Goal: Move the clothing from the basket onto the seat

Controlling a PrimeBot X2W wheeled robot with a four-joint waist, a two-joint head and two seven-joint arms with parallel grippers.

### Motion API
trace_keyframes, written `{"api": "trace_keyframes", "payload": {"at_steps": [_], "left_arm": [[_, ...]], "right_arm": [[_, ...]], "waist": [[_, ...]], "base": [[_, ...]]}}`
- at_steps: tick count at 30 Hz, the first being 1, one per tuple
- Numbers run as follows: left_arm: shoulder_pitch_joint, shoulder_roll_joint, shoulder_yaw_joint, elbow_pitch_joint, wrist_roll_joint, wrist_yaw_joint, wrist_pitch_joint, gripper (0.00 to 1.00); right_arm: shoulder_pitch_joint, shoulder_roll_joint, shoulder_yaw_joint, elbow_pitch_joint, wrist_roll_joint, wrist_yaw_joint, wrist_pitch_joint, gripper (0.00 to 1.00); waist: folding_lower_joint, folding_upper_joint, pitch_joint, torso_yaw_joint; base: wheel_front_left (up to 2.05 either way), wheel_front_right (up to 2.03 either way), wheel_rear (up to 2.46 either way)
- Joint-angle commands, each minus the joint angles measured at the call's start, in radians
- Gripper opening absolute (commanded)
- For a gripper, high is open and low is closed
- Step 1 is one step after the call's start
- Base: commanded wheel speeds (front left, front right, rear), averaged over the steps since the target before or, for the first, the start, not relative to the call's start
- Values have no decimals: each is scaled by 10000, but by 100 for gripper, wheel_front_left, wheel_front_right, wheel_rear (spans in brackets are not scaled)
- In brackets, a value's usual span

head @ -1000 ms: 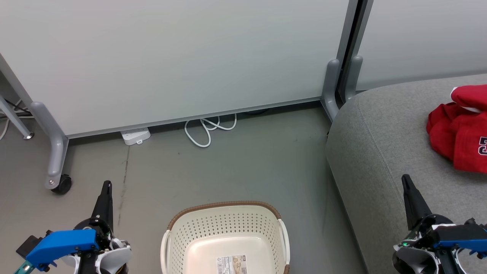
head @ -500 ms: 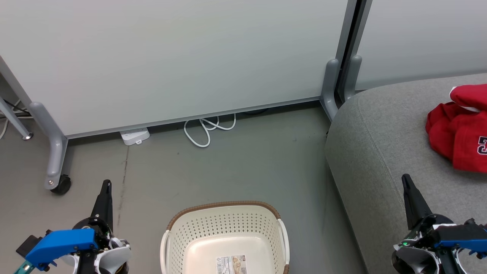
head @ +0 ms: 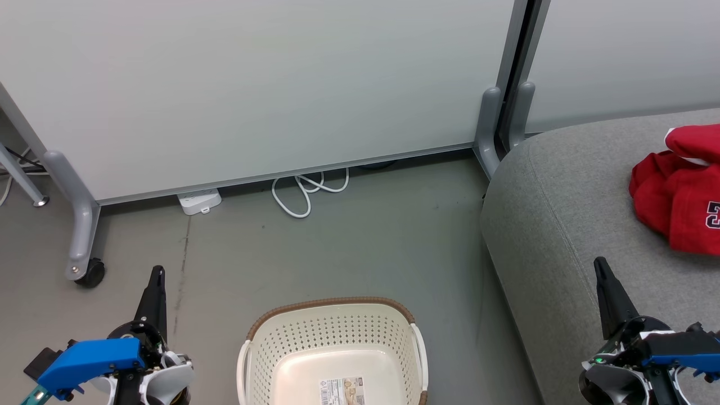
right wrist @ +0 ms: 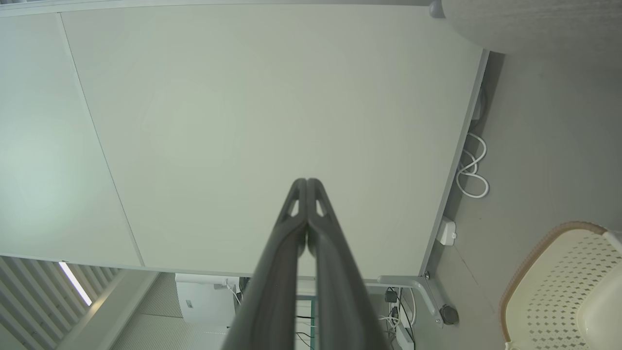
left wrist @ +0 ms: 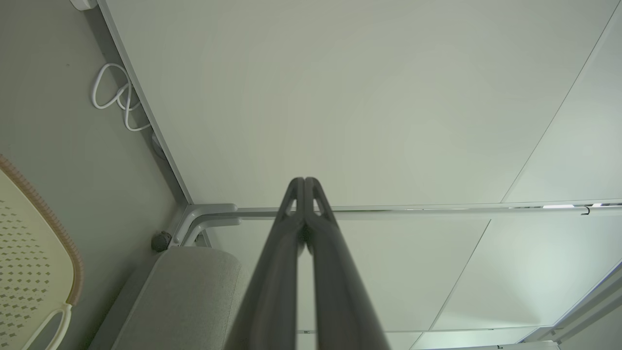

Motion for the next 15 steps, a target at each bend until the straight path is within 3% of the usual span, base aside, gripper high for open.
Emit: {"api": "trace_keyframes", "payload": {"at_steps": [1,15], "left_arm": [[-94,-13,21,-41,-23,-88,43,0],[-94,-15,26,-42,-17,-89,48,0]], "right_arm": [[-130,6,8,-22,25,7,38,0],[-124,6,7,-22,25,6,37,0]], "waist": [[0,0,0,1],[0,0,0,1]], "base": [[0,0,0],[0,0,0]]}}
